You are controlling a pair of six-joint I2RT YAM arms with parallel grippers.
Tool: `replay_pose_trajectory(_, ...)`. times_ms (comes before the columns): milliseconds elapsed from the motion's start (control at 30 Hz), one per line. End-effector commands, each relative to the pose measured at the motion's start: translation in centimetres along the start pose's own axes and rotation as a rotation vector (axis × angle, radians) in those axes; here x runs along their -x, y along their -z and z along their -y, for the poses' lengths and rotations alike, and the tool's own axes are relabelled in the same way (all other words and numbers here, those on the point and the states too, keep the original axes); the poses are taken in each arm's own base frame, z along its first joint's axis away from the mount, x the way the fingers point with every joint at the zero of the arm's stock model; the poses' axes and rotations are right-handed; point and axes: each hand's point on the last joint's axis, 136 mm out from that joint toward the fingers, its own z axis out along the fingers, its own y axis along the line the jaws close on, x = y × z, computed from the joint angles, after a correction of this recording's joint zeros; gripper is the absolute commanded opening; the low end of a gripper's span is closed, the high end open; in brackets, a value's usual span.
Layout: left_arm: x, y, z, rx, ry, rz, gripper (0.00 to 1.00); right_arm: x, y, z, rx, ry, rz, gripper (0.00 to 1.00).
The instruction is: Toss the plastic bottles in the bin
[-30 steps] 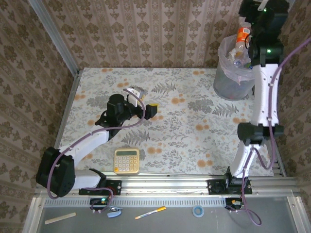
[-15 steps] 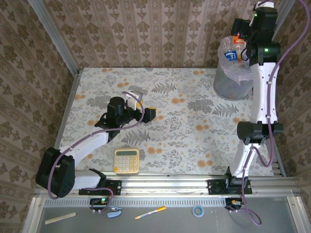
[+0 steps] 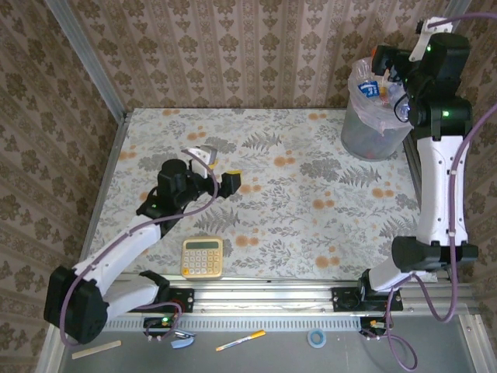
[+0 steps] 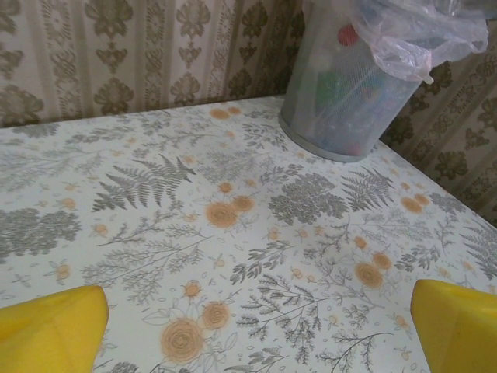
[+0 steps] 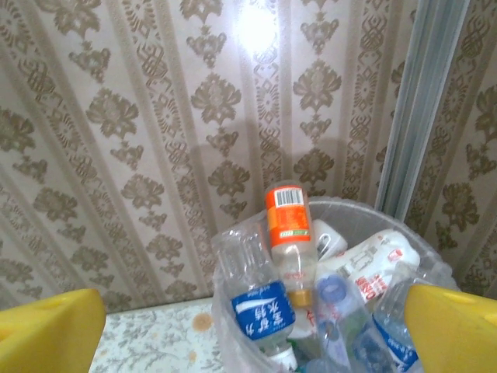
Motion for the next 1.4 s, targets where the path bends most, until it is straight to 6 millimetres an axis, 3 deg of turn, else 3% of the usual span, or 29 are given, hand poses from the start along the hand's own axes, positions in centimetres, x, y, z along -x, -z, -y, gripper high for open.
replay_pose_trajectory(0, -0.5, 1.9, -1.3, 0.096, -0.037, -0.008, 1.0, 0.6, 2.1, -0.7, 0.057, -0.012, 0.061, 1.0)
replay_pose_trajectory(100, -0.4, 3.6, -2.4, 0.182, -0.053, 0.008, 1.0, -0.3, 4.0, -0.5, 0.069, -0.02, 0.068, 1.0)
replay_pose_trajectory(300, -0.2, 7.6, -4.5, 0.344, -0.076, 0.062, 1.0, -4.4, 6.6, -0.8, 0.12, -0.067, 0.027, 1.0)
replay_pose_trajectory(533, -1.2, 12.0, -8.0, 0.58, -0.072, 0.099, 1.0, -12.7, 8.8, -1.4, 0.185, -0.142, -0.078, 1.0)
replay_pose_trajectory(633, -2.5, 13.6, -11.0, 0.743, -0.035, 0.087, 1.0, -16.7, 9.6, -1.7, 0.199, -0.151, -0.128, 1.0)
replay_pose_trajectory(867, -6.1, 13.3, -14.3, 0.884, -0.044, 0.031, 1.0, -24.9, 11.3, -1.6, 0.193, -0.102, -0.215, 1.0)
replay_pose_trajectory(1100, -7.7, 13.0, -16.6, 0.951, -0.056, 0.017, 1.0, -28.2, 11.9, -0.4, 0.147, -0.034, -0.258, 1.0)
replay_pose_trajectory(1367, -7.2, 12.0, -19.4, 0.97, -0.117, 0.021, 1.0, -29.8, 8.8, 0.9, 0.044, -0.017, -0.236, 1.0)
